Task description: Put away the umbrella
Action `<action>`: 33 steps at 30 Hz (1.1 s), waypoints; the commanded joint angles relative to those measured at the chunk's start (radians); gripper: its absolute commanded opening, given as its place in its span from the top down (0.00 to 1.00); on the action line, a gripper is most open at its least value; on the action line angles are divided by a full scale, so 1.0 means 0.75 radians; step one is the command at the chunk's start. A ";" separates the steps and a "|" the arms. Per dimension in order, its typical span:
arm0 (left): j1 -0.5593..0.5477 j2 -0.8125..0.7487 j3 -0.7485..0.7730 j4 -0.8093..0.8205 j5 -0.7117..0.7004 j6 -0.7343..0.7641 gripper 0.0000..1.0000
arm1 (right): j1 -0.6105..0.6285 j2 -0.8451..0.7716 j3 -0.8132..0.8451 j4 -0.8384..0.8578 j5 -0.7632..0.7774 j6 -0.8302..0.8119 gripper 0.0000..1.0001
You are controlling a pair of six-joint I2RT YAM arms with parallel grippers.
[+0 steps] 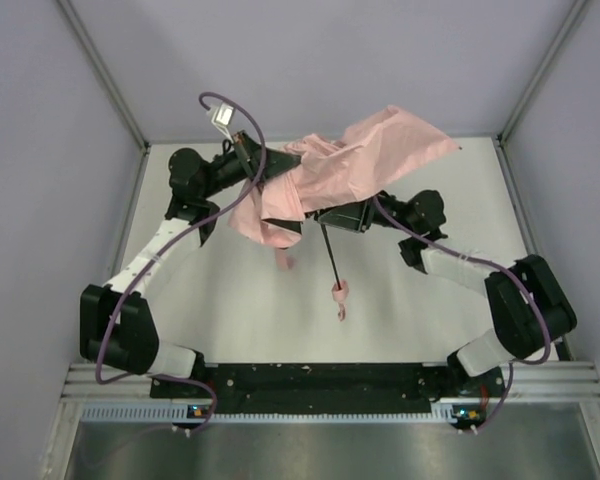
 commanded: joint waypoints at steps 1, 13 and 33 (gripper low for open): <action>0.047 -0.031 0.086 0.086 -0.027 -0.005 1.00 | -0.069 -0.188 -0.136 -0.100 0.164 -0.125 0.21; 0.104 -0.198 0.090 -0.304 -0.221 0.282 1.00 | -0.163 -0.492 -0.431 -0.290 0.353 -0.090 0.11; 0.102 -0.276 0.037 -0.380 -0.415 0.314 1.00 | 0.158 -0.356 0.357 -0.671 0.694 -0.153 0.92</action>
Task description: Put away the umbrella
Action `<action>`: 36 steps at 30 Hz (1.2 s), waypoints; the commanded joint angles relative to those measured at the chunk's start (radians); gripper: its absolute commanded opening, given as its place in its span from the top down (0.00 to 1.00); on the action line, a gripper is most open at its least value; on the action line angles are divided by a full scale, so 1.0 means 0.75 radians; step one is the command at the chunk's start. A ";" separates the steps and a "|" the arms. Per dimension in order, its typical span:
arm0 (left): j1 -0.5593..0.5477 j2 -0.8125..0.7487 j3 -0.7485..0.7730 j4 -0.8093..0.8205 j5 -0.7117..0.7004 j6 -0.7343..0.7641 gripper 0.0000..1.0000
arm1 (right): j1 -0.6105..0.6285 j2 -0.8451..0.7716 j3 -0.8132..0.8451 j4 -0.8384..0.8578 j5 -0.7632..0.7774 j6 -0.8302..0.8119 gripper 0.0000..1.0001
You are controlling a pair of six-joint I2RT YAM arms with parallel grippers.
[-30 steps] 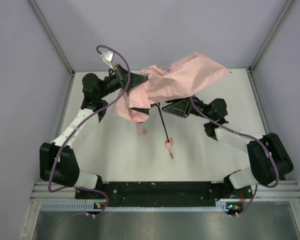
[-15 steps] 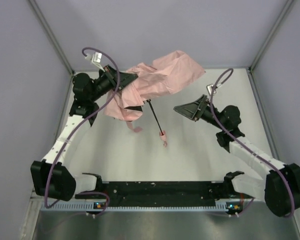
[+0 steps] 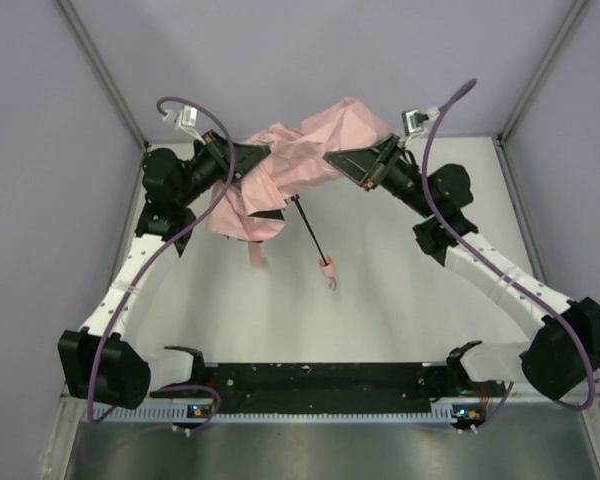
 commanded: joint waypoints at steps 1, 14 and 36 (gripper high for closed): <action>-0.005 -0.014 0.031 0.180 -0.104 -0.094 1.00 | 0.174 0.084 0.140 -0.096 0.106 0.018 1.00; -0.068 0.023 -0.040 0.383 -0.166 -0.188 1.00 | 0.409 0.275 0.404 -0.564 0.066 -0.141 0.81; 0.020 0.142 -0.040 0.783 0.339 -0.133 1.00 | -0.233 -0.311 0.382 -1.581 -0.313 -0.793 0.25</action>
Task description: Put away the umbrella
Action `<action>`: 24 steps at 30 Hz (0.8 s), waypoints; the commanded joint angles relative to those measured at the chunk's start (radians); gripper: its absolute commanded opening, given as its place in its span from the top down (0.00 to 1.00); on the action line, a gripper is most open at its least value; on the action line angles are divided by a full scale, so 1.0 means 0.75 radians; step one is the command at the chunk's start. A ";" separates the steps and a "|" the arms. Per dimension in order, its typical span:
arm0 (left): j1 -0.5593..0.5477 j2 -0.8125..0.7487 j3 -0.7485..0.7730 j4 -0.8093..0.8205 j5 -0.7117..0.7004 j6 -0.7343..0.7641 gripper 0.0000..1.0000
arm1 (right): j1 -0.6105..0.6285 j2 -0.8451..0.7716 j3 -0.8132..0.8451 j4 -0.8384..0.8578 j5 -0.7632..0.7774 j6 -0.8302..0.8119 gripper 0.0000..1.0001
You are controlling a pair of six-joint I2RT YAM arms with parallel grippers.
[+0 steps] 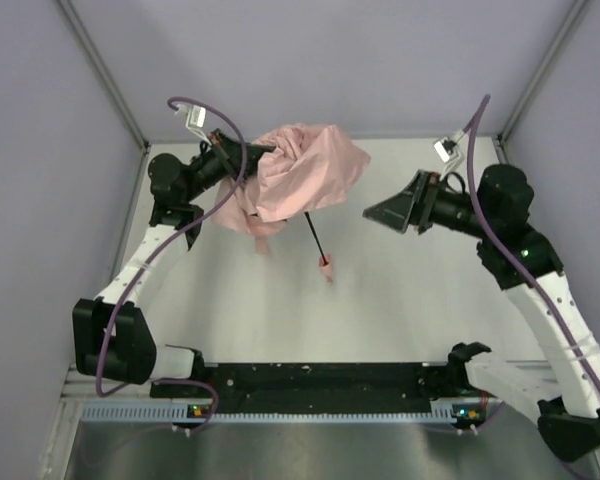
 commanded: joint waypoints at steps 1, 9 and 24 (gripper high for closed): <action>0.001 -0.030 0.026 0.233 0.105 -0.008 1.00 | -0.132 0.183 0.284 -0.156 -0.079 -0.228 0.24; -0.009 0.011 0.016 0.395 0.157 -0.183 1.00 | -0.052 0.564 0.690 -0.146 -0.185 -0.497 0.15; -0.156 0.099 0.126 0.570 0.179 -0.302 1.00 | 0.134 0.795 0.749 0.038 -0.215 -0.479 0.12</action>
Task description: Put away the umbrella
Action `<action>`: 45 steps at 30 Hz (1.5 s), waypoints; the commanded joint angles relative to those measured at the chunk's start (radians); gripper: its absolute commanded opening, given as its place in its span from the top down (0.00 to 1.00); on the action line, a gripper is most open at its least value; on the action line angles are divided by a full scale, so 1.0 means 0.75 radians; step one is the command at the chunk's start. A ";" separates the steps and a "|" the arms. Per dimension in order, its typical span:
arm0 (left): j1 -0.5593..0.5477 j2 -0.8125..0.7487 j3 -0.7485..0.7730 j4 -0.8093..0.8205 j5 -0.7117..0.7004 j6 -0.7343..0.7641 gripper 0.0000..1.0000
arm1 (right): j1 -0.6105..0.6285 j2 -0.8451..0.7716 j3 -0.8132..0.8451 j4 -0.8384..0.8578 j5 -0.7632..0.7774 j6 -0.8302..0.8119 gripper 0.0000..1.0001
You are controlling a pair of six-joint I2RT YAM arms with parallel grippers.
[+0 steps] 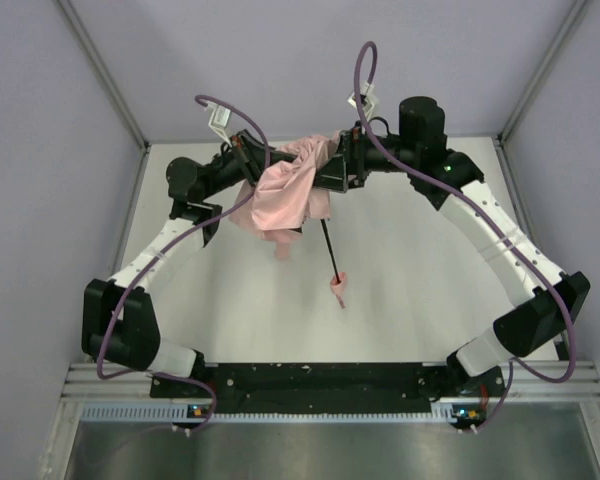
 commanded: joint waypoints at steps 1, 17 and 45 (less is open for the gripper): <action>-0.017 0.002 0.103 0.287 0.019 -0.099 1.00 | 0.012 -0.004 0.044 0.059 -0.028 -0.044 0.12; -0.144 0.155 0.283 0.535 0.105 -0.241 1.00 | 0.026 0.000 -0.132 0.406 -0.243 0.197 0.17; -0.116 -0.176 0.253 -0.571 -0.167 0.561 0.21 | 0.044 -0.244 -0.629 1.115 -0.229 0.711 1.00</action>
